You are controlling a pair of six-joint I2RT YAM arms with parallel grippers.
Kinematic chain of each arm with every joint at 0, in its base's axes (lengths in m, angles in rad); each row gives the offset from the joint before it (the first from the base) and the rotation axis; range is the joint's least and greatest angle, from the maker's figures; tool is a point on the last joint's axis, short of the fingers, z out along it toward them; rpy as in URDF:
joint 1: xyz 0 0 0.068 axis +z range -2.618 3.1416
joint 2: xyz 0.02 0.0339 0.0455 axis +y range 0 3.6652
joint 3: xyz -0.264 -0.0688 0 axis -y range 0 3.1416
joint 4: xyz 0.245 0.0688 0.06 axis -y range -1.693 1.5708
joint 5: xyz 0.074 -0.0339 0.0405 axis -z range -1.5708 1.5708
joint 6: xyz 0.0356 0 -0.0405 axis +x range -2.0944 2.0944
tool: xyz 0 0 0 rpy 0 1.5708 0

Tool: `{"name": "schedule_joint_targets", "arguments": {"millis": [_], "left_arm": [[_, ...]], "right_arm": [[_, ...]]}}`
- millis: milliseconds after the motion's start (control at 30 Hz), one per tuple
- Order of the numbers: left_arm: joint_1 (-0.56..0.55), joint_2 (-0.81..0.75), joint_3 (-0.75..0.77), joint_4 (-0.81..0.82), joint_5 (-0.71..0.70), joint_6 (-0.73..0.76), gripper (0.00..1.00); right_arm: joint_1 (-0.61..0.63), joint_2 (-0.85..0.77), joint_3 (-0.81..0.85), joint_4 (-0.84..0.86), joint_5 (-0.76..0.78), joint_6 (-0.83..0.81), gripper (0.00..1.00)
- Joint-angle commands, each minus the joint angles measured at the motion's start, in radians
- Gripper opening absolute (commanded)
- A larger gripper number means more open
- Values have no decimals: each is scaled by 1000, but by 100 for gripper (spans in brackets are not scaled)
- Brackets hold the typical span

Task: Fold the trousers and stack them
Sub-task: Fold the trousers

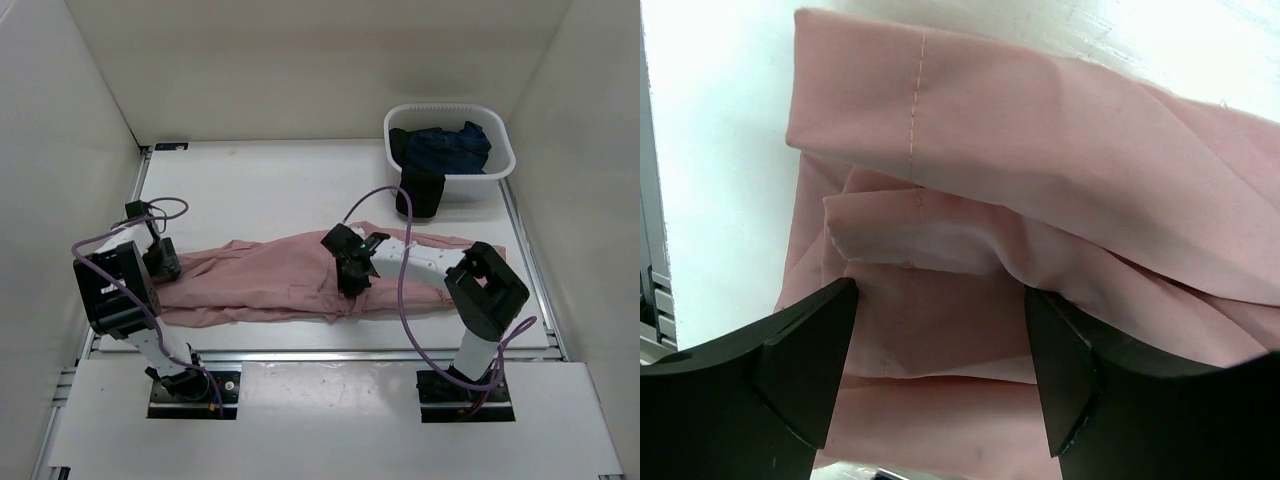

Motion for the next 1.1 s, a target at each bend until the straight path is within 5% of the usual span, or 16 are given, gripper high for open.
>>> {"name": "schedule_joint_targets", "arguments": {"millis": [0, 267, 400, 533, 633, 767, 933, 1067], "left_arm": [[2, 6, -19, 23, -35, -1, 79], [2, 6, -39, 23, -55, -1, 79], [2, 6, -39, 23, -55, -1, 81], [2, -12, -39, 13, -55, -1, 82], [2, -12, -48, 13, -55, -1, 82], [2, -22, -48, 3, -43, -1, 83], [2, -31, -39, -17, -20, -1, 83], [2, -51, -58, -17, -20, -1, 83]], "right_arm": [[22, -99, -62, 58, 10, 16, 0], [66, -129, -181, 120, 119, 17, 4], [17, -290, -154, 54, 208, 59, 64], [-95, -551, -190, -96, 344, 228, 84], [-344, -745, -289, -219, 335, 369, 93], [-584, -935, -425, -170, 253, 330, 98], [-954, -827, -439, -152, 153, 278, 98], [-1098, -666, -488, 15, 22, 222, 98]]}}
